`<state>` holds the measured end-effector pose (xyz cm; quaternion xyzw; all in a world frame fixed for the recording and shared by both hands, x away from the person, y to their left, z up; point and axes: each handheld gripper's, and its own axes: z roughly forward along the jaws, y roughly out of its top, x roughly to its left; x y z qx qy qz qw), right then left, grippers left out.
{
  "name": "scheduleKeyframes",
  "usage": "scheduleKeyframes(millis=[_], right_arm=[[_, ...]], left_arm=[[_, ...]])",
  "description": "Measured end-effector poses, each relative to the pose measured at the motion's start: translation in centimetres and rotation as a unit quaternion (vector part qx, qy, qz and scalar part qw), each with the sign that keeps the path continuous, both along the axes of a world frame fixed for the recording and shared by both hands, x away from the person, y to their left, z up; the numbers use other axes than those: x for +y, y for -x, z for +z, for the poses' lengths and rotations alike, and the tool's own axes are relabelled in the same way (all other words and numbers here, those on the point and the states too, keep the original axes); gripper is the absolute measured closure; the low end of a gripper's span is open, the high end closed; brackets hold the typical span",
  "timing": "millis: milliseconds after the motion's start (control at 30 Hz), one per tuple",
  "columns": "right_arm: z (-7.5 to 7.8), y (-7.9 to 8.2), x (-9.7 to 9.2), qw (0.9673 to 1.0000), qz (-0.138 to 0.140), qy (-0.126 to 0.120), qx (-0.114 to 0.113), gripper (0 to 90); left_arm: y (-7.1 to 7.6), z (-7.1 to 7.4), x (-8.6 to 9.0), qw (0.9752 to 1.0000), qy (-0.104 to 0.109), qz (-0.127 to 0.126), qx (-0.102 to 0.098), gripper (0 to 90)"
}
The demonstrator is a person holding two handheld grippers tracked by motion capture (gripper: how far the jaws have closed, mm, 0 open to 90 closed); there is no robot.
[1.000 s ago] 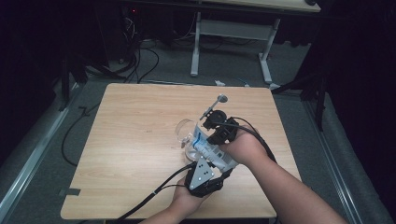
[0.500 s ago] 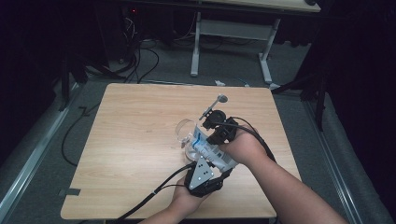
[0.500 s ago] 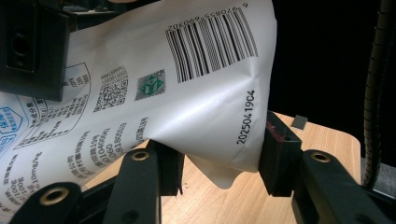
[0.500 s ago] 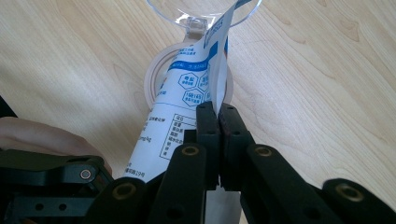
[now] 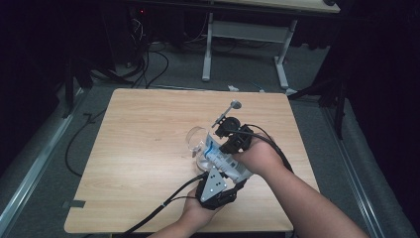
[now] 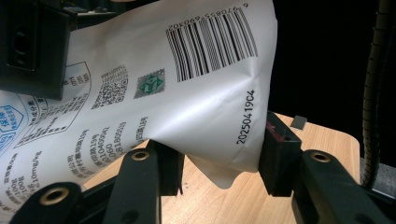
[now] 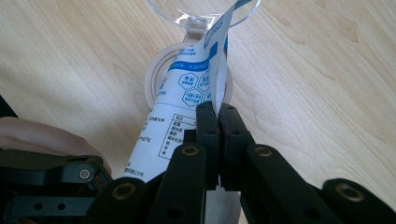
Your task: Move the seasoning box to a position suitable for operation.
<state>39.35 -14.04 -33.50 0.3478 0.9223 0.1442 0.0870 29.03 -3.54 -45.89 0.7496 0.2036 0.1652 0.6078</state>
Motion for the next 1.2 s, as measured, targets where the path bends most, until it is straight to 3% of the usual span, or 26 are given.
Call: scheduleKeyframes(millis=[633, 1200], right_arm=[[-0.1, 0.2, 0.0, 1.0, 0.003, -0.003, -0.002, 88.9], [-0.6, 0.8, 0.0, 1.0, 0.005, 0.003, 0.004, 89.0]], left_arm=[[0.3, -0.4, 0.1, 1.0, -0.003, 0.0, -0.005, 57.5], [1.1, -2.0, 0.7, 0.9998, -0.018, 0.0, -0.007, 57.4]])
